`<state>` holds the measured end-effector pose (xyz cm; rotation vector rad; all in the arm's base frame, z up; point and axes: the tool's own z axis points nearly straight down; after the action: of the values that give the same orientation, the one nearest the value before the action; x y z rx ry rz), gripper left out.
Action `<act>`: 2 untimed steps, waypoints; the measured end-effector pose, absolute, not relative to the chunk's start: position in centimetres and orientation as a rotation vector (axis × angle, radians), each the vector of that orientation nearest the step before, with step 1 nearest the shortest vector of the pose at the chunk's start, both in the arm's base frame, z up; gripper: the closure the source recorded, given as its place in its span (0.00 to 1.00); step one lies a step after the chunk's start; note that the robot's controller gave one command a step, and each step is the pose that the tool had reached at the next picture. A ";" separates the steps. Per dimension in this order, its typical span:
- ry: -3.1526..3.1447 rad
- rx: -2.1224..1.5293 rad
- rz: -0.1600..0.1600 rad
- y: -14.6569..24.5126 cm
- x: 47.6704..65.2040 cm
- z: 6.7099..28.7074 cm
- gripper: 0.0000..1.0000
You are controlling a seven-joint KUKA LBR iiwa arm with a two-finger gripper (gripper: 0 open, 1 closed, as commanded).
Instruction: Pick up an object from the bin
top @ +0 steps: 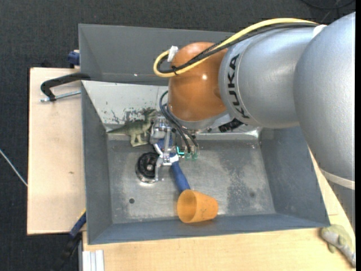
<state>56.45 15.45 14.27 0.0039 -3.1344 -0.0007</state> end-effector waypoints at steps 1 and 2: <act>-3.151 -0.059 -0.008 12.4 53.3 7.2 0.00; -3.145 0.157 -0.007 18.0 54.7 8.0 0.00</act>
Offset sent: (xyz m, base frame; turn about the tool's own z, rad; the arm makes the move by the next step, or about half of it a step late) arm -0.0343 -0.0320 -0.0727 0.0385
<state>54.65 18.00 8.04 0.1570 -3.1448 -0.0071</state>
